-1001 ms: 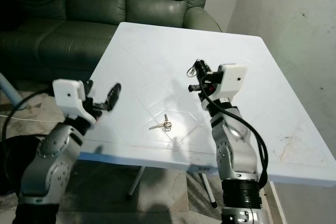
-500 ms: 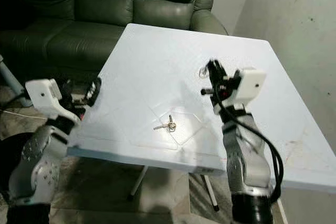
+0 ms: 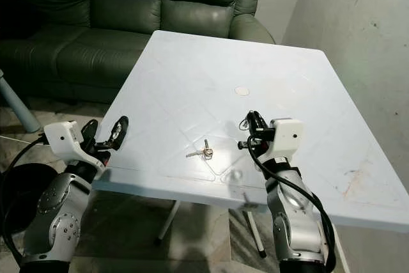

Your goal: Hang keys on a hook

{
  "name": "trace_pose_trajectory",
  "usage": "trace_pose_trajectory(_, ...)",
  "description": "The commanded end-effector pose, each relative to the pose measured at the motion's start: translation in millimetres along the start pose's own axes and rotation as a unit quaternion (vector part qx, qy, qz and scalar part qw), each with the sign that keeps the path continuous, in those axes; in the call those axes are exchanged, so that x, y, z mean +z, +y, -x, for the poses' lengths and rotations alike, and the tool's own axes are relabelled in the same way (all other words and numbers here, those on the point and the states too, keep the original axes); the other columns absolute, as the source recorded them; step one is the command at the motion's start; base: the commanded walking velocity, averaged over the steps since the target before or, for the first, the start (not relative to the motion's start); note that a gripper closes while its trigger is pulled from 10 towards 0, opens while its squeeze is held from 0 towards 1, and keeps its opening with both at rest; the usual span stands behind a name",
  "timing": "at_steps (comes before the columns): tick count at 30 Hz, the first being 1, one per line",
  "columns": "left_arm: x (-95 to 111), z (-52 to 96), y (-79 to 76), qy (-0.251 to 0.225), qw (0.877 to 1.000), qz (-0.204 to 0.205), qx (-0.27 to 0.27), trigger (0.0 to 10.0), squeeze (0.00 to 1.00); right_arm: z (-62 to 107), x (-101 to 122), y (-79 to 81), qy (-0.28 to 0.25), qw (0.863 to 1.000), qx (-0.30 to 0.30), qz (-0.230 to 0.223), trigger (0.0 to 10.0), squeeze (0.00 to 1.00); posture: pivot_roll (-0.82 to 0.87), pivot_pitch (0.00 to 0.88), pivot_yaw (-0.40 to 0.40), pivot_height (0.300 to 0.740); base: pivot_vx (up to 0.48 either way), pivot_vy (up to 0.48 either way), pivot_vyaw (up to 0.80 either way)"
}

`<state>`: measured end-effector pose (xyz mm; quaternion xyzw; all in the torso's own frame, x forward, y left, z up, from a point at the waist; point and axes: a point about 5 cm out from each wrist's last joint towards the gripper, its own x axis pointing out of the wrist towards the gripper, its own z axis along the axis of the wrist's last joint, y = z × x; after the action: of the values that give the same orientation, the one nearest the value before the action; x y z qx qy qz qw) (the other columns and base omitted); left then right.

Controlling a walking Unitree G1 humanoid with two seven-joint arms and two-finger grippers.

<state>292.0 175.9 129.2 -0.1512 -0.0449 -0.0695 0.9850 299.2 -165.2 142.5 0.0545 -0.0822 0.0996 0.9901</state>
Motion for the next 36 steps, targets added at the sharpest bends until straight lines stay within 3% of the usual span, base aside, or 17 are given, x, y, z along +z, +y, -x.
trace_pose_trajectory(1,0,-6.3,-3.4,-0.001,1.000,-0.004,0.000,10.0,0.00,-0.8,0,-5.3,0.008,1.000,-0.011,0.011,10.0,0.00,0.02,0.000,-0.073,0.732,0.000,0.000,-0.69)
trace_pose_trajectory(10,2,-21.1,-10.8,-0.004,1.000,-0.027,-0.012,10.0,0.00,-5.5,-5,-3.4,0.015,1.000,-0.011,0.021,10.0,0.00,0.02,0.000,-0.069,0.732,0.000,0.000,-0.68)
trace_pose_trajectory(27,3,-24.1,-10.5,-0.006,1.000,-0.013,0.001,10.0,0.00,-11.9,-7,3.9,0.013,1.000,-0.009,0.012,10.0,0.00,0.02,0.000,-0.069,0.732,0.000,0.000,-0.68)
trace_pose_trajectory(36,0,-26.2,-8.1,0.007,1.000,-0.009,0.019,10.0,0.00,-11.7,-7,5.3,0.012,1.000,-0.008,0.012,10.0,0.00,0.03,0.000,-0.071,0.732,0.000,0.348,-0.68)
